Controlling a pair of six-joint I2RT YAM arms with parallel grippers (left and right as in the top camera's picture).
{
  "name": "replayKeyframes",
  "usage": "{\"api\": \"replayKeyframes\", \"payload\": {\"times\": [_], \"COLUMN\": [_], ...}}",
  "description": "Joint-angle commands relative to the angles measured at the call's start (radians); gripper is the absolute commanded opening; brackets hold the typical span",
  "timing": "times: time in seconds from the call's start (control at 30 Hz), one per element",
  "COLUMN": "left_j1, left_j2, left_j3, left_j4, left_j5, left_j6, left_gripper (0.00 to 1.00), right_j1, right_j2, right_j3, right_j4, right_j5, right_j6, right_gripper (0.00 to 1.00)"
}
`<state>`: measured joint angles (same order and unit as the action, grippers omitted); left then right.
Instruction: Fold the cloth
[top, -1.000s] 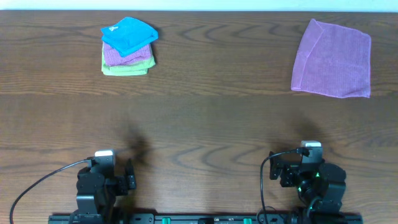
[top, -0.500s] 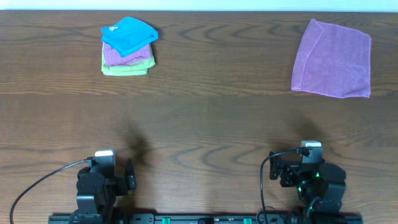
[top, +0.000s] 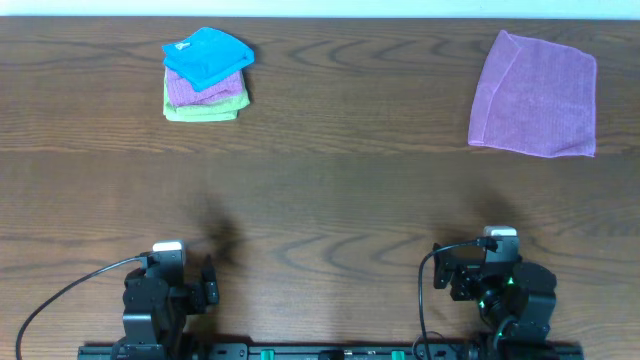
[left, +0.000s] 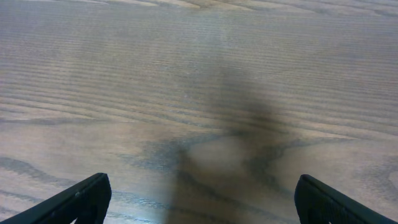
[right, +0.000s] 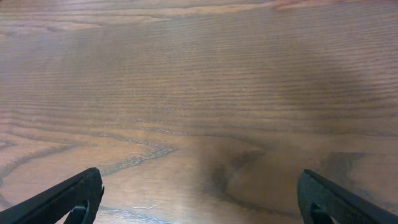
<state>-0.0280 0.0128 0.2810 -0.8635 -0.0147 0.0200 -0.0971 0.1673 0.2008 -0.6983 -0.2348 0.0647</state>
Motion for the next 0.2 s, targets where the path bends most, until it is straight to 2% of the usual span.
{"api": "replayKeyframes", "payload": {"times": [0.0,0.17], "left_j1": [0.002,0.002], "left_j2": [-0.009,-0.009], "left_j3": [-0.047,-0.047], "left_j4": [-0.033,-0.033], "left_j5": [-0.011,-0.011], "left_j6": [0.006,0.006], "left_gripper": [0.95,0.95], "right_j1": [-0.009,-0.009], "right_j2": [-0.008,-0.008], "right_j3": [-0.002,-0.002], "right_j4": [-0.001,-0.001], "right_j5": [0.000,0.000], "right_j6": [0.009,0.009], "right_gripper": [0.99,0.99]}}
